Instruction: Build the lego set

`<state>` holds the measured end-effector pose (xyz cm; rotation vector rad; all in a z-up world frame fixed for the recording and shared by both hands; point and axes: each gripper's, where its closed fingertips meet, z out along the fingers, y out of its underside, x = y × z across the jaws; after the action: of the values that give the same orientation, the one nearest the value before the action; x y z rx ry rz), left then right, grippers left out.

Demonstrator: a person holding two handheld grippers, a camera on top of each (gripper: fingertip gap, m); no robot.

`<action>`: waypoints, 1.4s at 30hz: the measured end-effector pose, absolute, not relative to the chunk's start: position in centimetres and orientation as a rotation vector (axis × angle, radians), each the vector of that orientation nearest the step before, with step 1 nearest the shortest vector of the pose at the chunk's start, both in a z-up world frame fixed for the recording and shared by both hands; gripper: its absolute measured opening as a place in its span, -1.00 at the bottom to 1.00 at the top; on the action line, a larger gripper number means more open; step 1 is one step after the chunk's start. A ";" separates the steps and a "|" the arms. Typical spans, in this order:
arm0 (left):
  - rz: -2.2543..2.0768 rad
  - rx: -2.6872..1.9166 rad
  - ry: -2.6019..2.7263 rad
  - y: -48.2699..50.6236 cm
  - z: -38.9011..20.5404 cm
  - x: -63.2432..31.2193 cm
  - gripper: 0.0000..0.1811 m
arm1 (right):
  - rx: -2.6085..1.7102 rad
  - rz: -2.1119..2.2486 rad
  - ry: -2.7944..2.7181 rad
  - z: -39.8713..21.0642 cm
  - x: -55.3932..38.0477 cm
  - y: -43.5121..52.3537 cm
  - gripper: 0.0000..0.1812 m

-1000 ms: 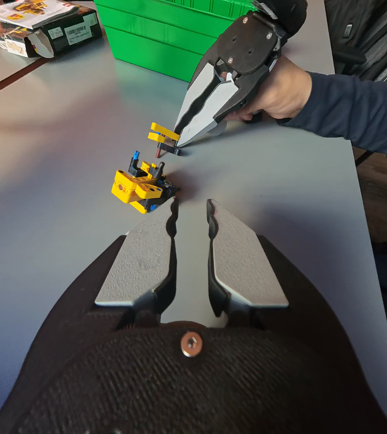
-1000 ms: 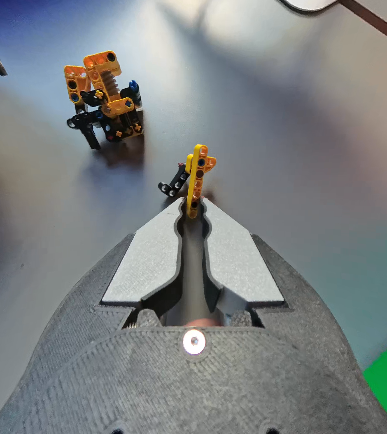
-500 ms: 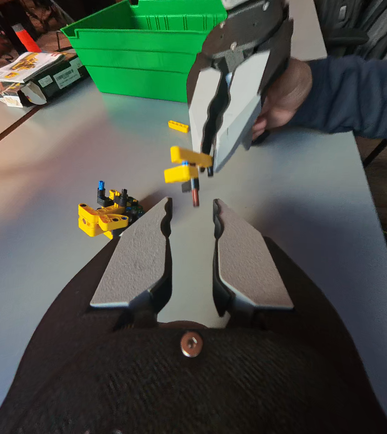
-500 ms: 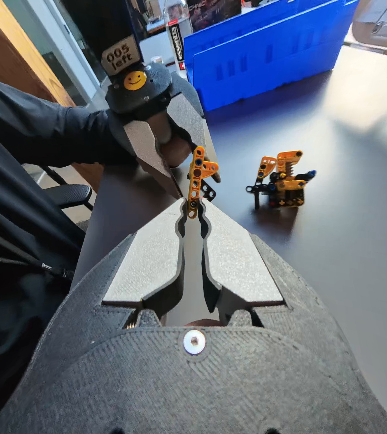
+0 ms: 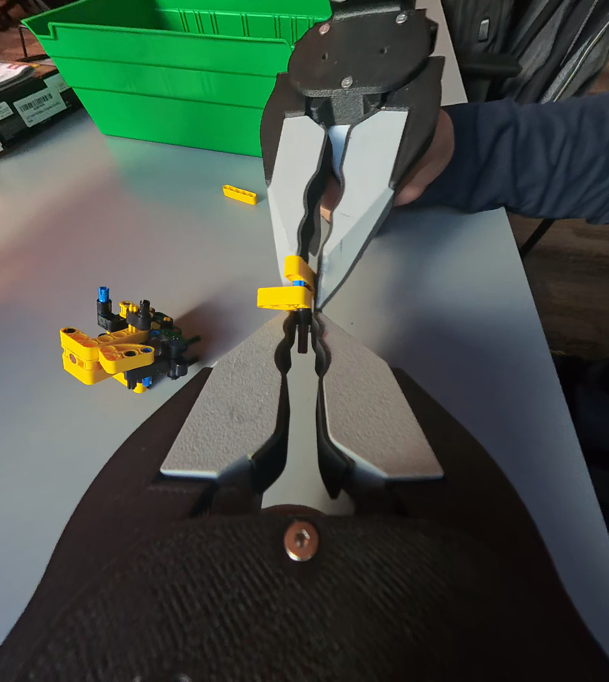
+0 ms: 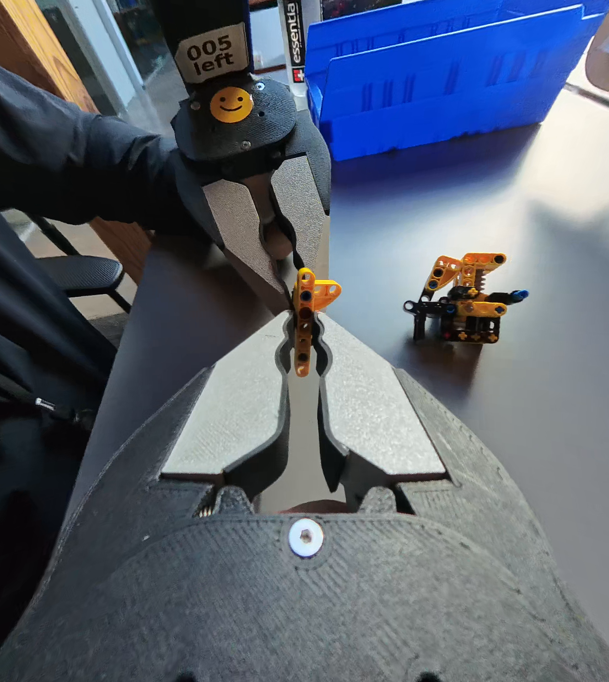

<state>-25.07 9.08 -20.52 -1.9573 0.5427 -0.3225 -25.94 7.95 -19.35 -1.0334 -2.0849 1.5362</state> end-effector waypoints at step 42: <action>-0.625 -1.742 0.207 10.0 -16.6 -26.6 -0.75 | -1.243 1.912 -1.714 -15.5 -26.9 9.3 -0.96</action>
<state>-26.62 9.95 -16.58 -1.7417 0.2074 -0.6249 -26.91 9.34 -15.51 -1.2434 -1.7136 1.9116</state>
